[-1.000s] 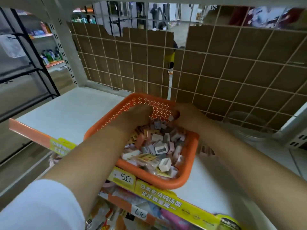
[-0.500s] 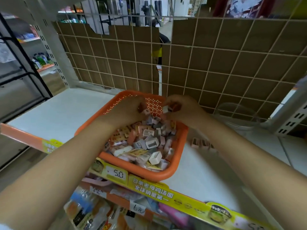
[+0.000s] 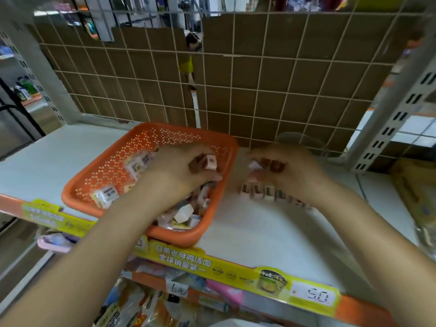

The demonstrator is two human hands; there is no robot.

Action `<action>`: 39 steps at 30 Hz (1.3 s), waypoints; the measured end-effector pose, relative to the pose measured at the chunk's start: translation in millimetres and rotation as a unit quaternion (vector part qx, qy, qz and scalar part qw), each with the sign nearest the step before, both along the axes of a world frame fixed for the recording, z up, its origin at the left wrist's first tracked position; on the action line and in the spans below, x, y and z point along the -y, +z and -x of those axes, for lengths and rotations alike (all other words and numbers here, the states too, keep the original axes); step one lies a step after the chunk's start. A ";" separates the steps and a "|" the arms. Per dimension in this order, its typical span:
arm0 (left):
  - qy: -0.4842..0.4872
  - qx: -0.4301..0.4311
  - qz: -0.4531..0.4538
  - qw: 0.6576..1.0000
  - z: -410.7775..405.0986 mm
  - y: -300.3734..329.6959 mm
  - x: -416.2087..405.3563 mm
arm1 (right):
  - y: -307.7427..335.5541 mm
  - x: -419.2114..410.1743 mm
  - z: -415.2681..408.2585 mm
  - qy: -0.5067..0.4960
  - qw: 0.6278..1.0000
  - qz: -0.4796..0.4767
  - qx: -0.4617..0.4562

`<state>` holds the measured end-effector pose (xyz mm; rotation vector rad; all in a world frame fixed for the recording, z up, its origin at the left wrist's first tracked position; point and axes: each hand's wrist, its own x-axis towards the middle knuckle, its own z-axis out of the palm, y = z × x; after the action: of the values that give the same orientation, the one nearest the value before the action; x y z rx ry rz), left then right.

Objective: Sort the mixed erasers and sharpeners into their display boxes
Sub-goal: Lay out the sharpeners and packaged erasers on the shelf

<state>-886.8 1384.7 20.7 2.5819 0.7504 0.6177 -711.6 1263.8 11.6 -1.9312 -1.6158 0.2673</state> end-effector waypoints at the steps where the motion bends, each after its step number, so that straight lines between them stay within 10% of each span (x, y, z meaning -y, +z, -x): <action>1: -0.006 0.005 -0.004 1.000 -5.0 -0.1 5.9 | -0.9 7.5 -8.3 -0.006 1.000 -0.002 0.010; 9: -0.061 0.062 -0.007 0.996 -54.0 -9.2 56.6 | -0.8 78.8 -64.1 -0.143 0.989 0.027 -0.038; 20: -0.085 -0.078 0.038 0.993 -100.1 -61.9 92.5 | -54.9 125.9 -107.9 -0.188 0.942 0.277 0.017; 39: -0.084 -0.048 0.056 0.994 -121.3 -80.3 125.0 | -53.8 125.3 -109.8 -0.157 0.979 0.126 -0.027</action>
<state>-765.5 1259.7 -59.6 2.5519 0.5721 0.3922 -601.8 1138.5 -42.1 -2.3143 -1.2656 0.4041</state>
